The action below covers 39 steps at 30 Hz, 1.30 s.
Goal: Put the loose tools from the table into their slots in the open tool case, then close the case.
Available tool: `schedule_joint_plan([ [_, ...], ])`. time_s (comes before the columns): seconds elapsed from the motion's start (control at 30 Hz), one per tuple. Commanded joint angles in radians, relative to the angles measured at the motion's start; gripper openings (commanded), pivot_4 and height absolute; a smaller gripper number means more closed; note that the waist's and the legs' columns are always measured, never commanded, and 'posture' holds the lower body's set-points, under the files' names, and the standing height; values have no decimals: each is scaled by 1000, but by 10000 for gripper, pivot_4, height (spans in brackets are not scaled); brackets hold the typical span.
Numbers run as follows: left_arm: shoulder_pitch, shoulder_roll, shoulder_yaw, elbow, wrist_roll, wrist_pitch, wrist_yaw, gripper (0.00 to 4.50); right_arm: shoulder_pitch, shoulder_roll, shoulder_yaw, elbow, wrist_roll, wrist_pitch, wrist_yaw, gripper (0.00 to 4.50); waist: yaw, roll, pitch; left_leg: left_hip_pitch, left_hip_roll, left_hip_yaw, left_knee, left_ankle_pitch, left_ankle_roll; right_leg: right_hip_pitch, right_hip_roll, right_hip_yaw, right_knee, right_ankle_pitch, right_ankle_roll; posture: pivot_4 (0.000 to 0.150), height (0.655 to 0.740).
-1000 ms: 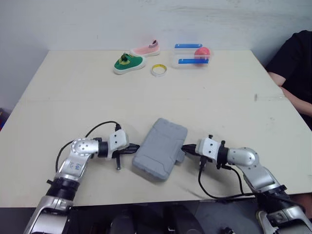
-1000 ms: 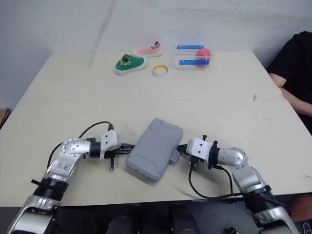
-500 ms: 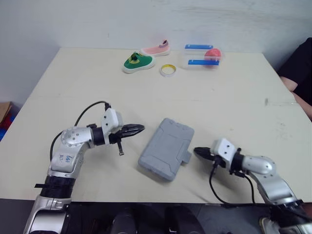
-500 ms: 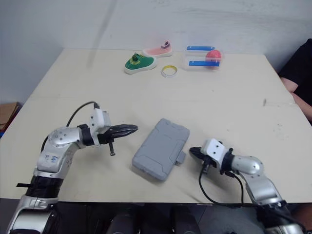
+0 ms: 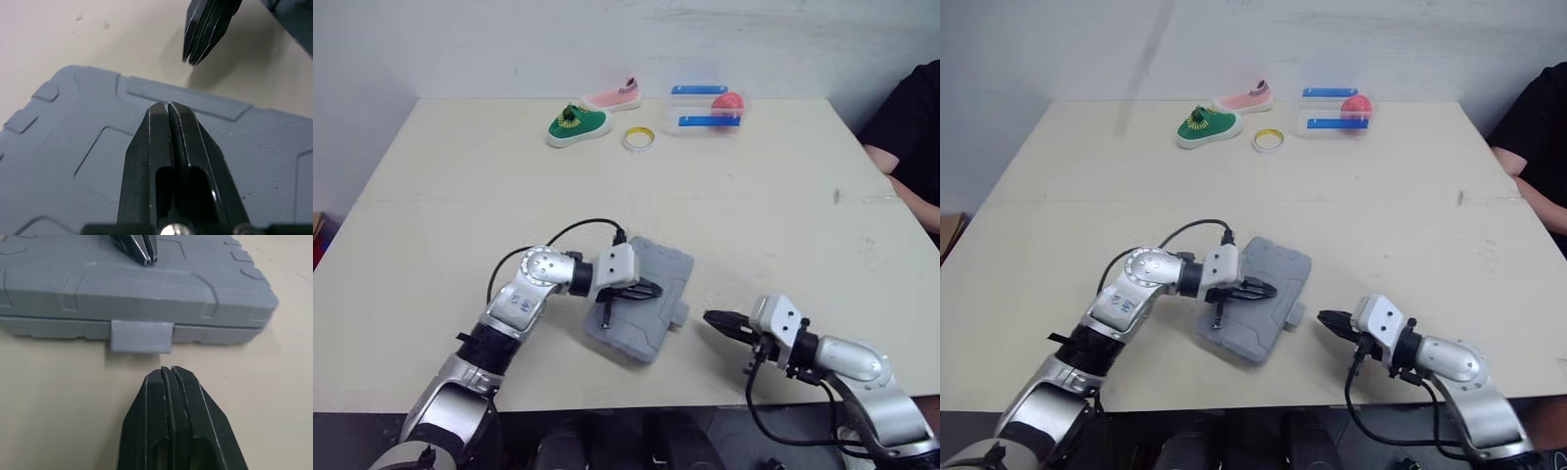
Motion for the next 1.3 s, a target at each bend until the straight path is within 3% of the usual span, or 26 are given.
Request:
schedule_joint_plan([
  [0.03,4,-28,-12,33,15,-3,9,564,-15,14,3,-11,-10,-34,-8,0,2,0,0,0,0,0,0,0,0,0,0,0,0,0,0,1500,7400],
  [0.17,-15,-23,-74,86,98,49,10,564,-44,49,45,32,-35,-64,-8,0,3,0,0,1,-1,-1,1,0,2,2,-1,0,0,0,0,1500,7400],
  [0.57,-38,-13,-41,151,108,66,60,564,-99,94,114,139,-94,-108,-3,0,2,0,-1,3,0,-1,1,0,3,3,-1,0,0,0,0,1500,7400],
  [0.9,-65,-9,-76,209,128,41,10,564,-184,131,160,185,-109,-92,0,0,-6,0,-2,3,1,-1,1,0,2,3,-1,-1,1,0,0,1500,7400],
  [1.13,-45,-3,-101,219,145,51,-6,564,-232,141,208,180,-114,25,23,0,-24,-5,-8,4,3,-1,0,0,1,4,0,-2,1,0,-1,1500,7400],
  [1.3,-19,7,-108,240,163,37,4,564,-270,160,229,248,-202,-7,-33,0,-32,-8,-14,7,3,-1,-1,-1,0,4,1,-1,1,-1,-2,1500,7400],
])
